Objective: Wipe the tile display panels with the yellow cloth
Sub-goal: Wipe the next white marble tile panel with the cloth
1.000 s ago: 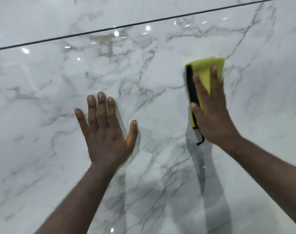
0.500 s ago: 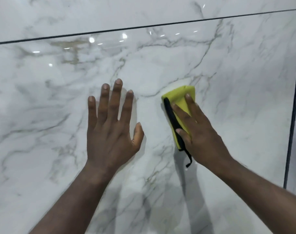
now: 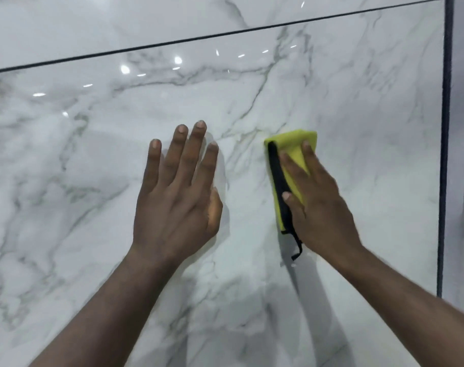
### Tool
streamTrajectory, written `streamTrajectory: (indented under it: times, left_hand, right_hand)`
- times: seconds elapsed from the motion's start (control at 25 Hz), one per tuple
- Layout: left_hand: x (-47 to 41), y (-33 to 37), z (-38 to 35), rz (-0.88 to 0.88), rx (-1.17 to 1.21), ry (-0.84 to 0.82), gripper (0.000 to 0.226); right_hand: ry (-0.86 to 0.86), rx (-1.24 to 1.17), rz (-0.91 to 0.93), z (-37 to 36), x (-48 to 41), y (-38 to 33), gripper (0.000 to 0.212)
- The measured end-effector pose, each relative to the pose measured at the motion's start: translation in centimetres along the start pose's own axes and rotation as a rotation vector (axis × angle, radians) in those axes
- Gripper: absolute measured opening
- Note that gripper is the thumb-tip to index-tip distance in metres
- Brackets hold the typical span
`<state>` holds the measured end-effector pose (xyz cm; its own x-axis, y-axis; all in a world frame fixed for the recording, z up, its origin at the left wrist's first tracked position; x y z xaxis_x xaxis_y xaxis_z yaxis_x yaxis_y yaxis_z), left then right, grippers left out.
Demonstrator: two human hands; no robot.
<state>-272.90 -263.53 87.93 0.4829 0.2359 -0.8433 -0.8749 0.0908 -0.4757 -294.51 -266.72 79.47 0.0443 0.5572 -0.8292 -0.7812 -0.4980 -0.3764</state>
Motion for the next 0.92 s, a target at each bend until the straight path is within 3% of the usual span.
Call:
streamTrajectory:
  times: [0.12, 0.32, 0.36, 0.52, 0.64, 0.76, 0.92]
  left_hand:
    - [-2.5, 2.4, -1.0, -0.009, 0.015, 0.043, 0.067]
    - [-3.3, 4.9, -3.8, 0.056, 0.034, 0.040, 0.068]
    - [-3.0, 5.1, -4.3, 0.044, -0.002, 0.046, 0.069]
    - [-2.9, 5.2, -4.5, 0.048, -0.025, 0.069, 0.070]
    - [-2.8, 5.5, -4.4, 0.045, -0.022, 0.055, 0.070]
    - [-3.0, 5.4, -4.5, 0.039, -0.010, 0.037, 0.071]
    - [-2.8, 5.4, -4.6, 0.034, -0.015, 0.036, 0.071]
  right_hand:
    - [0.089, -0.083, -0.114, 1.9, -4.1, 2.6, 0.077]
    - [0.051, 0.131, 0.129, -0.3, -0.2, 4.2, 0.069]
    - [0.059, 0.114, 0.104, -0.2, 0.0, 6.0, 0.068]
    - [0.195, -0.256, -0.285, 1.6, -5.4, 10.8, 0.073]
    - [0.191, -0.110, -0.075, 1.3, -4.9, 6.7, 0.069]
    - [0.045, 0.020, 0.093, -0.6, -0.1, 7.1, 0.066]
    - [0.161, -0.196, -0.295, 2.1, -4.5, 12.1, 0.074]
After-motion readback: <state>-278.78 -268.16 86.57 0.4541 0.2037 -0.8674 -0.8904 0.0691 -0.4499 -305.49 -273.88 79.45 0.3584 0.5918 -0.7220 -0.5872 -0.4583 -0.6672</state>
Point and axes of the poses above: each hand's wrist, its own x-axis away from the middle knuckle, its own z-axis out of the back of the hand, y = z × x, the point moved 6 cm from there along -x, towards the middle knuckle, and after that the axes turned 5 degrees about z, right-handed, at the moved point
